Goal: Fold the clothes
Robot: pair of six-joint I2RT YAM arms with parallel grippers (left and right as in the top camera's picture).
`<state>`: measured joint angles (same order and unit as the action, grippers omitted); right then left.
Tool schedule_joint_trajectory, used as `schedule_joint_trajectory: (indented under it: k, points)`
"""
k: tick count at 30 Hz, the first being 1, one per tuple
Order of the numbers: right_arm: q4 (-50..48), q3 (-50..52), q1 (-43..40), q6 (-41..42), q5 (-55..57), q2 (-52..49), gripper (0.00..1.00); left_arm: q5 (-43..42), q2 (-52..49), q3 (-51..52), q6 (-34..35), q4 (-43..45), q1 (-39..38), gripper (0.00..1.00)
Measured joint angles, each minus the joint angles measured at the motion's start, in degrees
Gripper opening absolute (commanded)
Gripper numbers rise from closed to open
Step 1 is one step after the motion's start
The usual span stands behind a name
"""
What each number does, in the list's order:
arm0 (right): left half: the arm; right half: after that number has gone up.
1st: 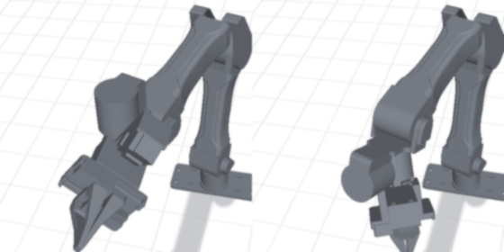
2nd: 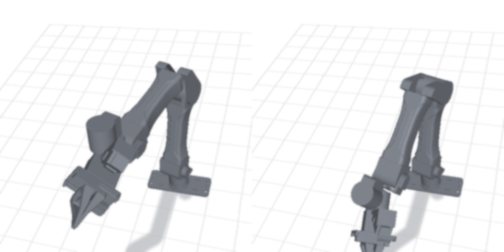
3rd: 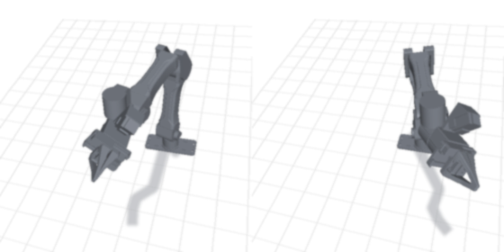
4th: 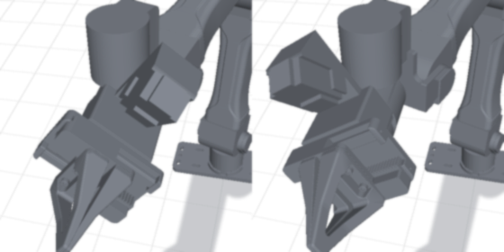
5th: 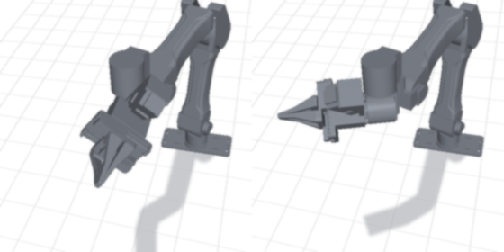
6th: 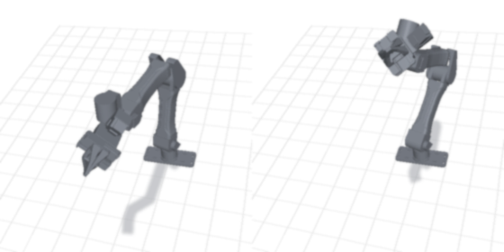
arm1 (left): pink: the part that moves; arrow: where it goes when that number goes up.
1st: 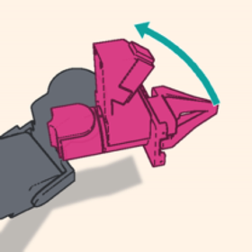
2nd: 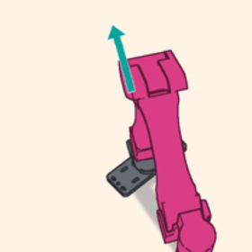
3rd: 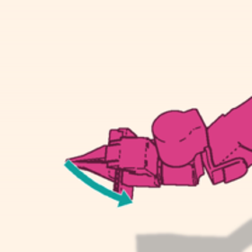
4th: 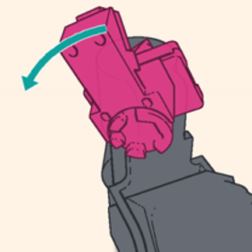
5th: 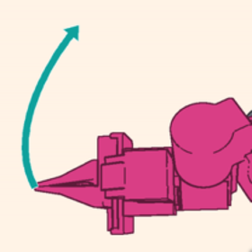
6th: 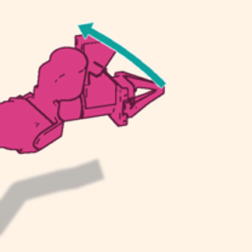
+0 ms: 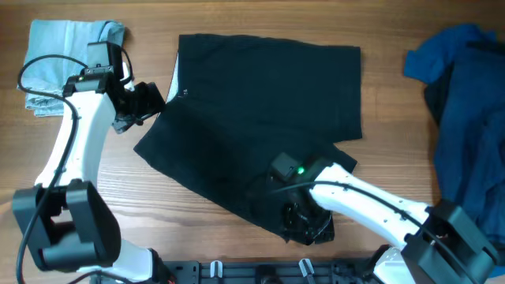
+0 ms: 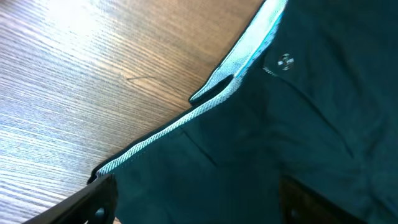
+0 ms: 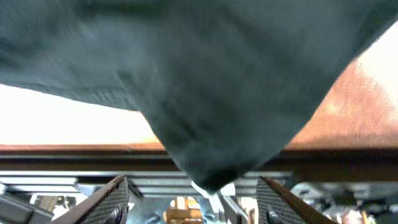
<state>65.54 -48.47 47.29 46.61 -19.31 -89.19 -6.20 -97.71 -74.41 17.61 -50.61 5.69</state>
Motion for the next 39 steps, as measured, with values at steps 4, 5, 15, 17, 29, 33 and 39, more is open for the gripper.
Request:
schedule_joint_trajectory:
  k: [4, 5, 15, 17, 29, 33, 39]
  points:
    - [0.07, 0.0, 2.1, 4.33, 0.04, 0.2, 0.74, 0.2, -1.79, 0.0, -0.33, 0.0, 0.04, 0.86]
    - [0.11, 0.0, 2.32, 5.46, 0.04, 0.22, 0.78, 0.22, -1.84, 0.0, -0.39, 0.02, 0.04, 0.86]
    - [-7.23, 3.72, 4.33, 18.03, -0.02, 0.44, 0.77, 0.39, -1.84, 0.0, -1.01, 1.64, 0.04, 0.88]
    - [-8.87, 3.76, 4.33, 19.63, 0.04, 0.44, 0.68, 0.37, -1.84, 0.0, -1.01, 1.77, 0.04, 0.88]
    - [-6.23, 3.8, 4.26, 22.36, 6.58, 0.55, 0.05, 0.39, -1.84, 0.0, -1.42, 1.7, 0.09, 1.0]
    - [-6.19, 3.8, 3.58, 21.64, 9.18, 0.55, 0.35, 0.37, -1.84, 0.0, -1.2, 1.53, 2.84, 1.0]
    - [-6.29, 3.8, 3.52, 17.94, 11.78, 0.55, 0.43, 0.33, -1.84, 0.0, -0.94, 0.9, 7.67, 1.0]
